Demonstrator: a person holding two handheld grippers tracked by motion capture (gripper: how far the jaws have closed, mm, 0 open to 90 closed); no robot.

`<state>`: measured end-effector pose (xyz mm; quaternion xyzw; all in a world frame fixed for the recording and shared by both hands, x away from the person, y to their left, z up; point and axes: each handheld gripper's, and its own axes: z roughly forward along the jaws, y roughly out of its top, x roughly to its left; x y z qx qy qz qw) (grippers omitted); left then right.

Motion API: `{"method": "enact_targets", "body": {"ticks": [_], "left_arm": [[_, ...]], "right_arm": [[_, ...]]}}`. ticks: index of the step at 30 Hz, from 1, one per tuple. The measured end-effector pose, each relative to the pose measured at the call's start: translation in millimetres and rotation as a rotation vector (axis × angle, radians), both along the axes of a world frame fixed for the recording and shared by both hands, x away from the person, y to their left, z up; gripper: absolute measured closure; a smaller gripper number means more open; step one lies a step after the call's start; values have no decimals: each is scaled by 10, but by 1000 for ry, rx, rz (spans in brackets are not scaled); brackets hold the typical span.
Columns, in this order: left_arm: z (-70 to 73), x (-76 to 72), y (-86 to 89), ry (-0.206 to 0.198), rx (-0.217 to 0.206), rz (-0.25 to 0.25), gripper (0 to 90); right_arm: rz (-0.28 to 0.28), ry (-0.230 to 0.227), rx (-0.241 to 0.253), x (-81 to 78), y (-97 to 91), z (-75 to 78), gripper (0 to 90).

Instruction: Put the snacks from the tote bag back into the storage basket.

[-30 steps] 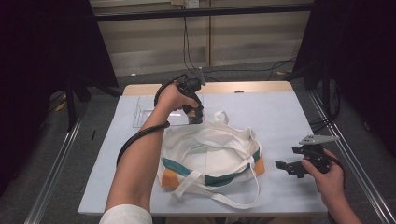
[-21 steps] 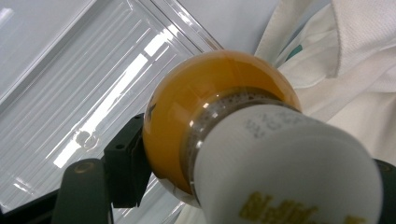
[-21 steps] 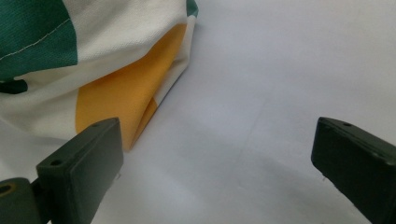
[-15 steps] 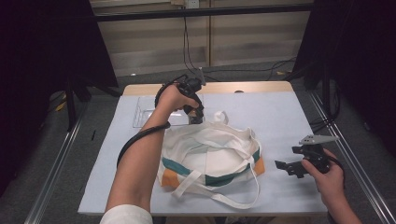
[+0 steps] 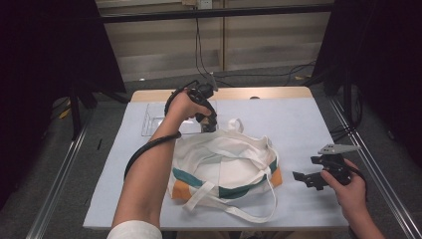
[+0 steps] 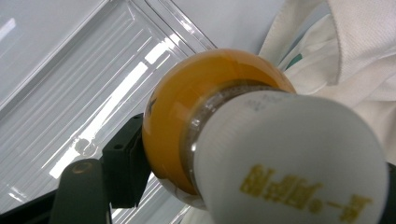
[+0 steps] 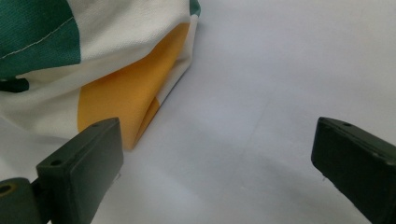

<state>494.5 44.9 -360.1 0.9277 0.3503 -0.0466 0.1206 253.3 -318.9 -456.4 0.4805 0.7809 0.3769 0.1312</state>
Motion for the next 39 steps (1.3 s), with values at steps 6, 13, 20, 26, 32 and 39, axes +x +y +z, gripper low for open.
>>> {"method": "enact_targets", "body": {"ticks": [6,13,20,26,32,39], "left_arm": [[7,-8,16,-10,6,-2,243],[22,-24,60,-24,18,16,179],[63,-63,183,-25,14,32,125],[80,-134,253,-19,13,44,120],[103,-203,296,-25,3,56,115],[131,-275,355,-26,-13,49,116]], "right_arm": [[1,-4,-1,2,2,4,21],[3,-4,-1,2,7,8,21],[7,-6,-8,2,21,5,21],[2,-7,-8,-6,25,9,21],[3,-11,-10,-14,37,26,21],[6,-12,-13,-17,56,28,21]]}}
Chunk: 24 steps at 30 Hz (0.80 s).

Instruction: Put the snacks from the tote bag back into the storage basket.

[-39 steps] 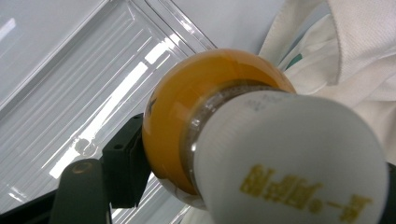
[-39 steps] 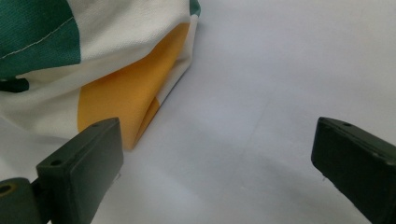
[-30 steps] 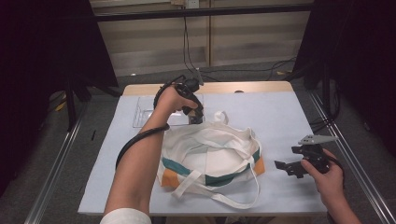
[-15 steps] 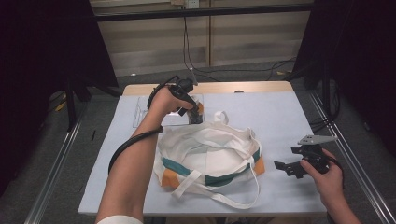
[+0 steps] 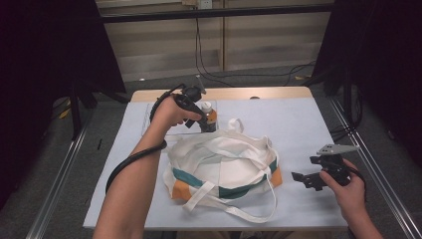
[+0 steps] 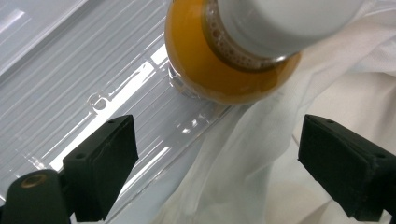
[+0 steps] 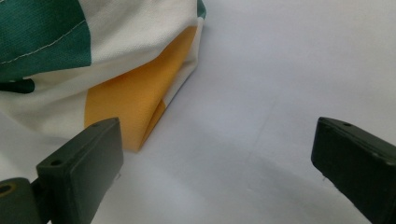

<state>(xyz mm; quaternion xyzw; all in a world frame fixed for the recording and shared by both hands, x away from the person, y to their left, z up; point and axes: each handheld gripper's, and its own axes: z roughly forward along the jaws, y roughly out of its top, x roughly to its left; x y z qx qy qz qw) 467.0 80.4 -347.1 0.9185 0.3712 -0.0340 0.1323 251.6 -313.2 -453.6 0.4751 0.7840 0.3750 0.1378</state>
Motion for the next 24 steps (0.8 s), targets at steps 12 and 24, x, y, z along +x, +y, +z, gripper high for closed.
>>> {"method": "enact_targets", "body": {"ticks": [12,24], "left_arm": [[-19,-101,146,4,-12,13,117],[54,-209,294,-4,-22,33,123]], "right_arm": [[7,0,-6,10,14,-10,21],[15,4,-5,13,31,-6,21]]}}
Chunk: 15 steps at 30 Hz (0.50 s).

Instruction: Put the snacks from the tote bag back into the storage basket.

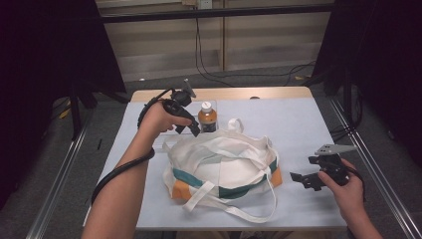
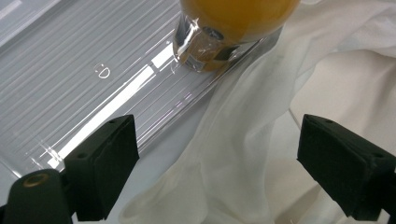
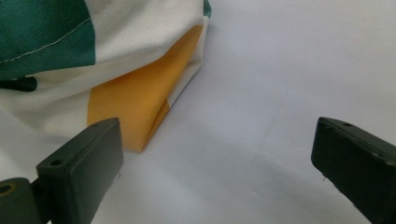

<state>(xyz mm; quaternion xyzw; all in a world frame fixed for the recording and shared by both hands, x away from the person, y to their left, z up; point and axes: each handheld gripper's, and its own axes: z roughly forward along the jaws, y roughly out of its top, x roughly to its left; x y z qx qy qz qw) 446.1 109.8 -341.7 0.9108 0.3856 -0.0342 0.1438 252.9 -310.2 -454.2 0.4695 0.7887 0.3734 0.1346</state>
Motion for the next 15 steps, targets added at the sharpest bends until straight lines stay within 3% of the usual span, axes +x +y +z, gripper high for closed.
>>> {"method": "enact_targets", "body": {"ticks": [15], "left_arm": [[25,-132,166,-1,-16,26,124]], "right_arm": [[7,-3,-4,8,18,-3,21]]}}
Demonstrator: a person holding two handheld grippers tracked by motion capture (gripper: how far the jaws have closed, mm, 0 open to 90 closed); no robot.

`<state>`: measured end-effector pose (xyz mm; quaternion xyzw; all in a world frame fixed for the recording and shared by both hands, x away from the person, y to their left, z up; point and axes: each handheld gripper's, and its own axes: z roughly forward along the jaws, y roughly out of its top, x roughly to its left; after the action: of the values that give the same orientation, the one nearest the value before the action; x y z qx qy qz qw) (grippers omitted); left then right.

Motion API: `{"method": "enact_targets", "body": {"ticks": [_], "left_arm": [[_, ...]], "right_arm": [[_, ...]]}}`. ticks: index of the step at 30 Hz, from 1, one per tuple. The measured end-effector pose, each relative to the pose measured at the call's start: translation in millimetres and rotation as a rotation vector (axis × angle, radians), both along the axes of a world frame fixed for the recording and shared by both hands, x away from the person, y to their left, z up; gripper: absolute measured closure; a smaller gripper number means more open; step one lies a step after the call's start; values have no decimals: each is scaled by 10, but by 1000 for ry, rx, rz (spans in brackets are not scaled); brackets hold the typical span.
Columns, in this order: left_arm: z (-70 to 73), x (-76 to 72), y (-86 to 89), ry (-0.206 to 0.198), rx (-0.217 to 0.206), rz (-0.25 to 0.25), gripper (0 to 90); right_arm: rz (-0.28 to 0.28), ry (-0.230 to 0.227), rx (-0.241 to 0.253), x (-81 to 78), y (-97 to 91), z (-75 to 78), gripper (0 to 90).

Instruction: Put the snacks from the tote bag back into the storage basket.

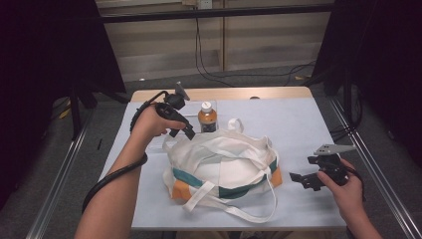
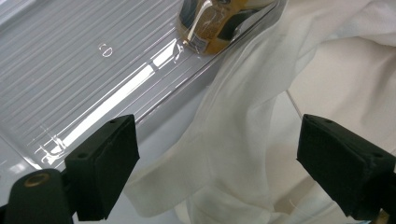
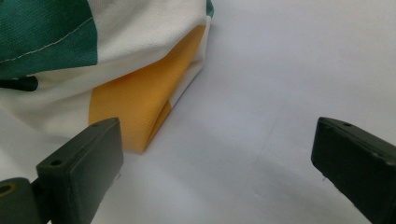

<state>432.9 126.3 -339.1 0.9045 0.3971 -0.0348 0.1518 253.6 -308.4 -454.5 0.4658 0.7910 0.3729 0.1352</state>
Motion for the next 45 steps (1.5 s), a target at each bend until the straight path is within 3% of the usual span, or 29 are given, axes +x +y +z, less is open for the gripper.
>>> {"method": "enact_targets", "body": {"ticks": [20,33,45], "left_arm": [[6,-167,230,-3,-22,20,126],[-52,-309,397,-17,-32,32,126],[-192,-444,611,-17,-39,52,121]], "right_arm": [[3,5,-4,0,29,11,21],[8,5,-11,-4,47,12,21],[10,2,-16,-4,65,9,21]]}}
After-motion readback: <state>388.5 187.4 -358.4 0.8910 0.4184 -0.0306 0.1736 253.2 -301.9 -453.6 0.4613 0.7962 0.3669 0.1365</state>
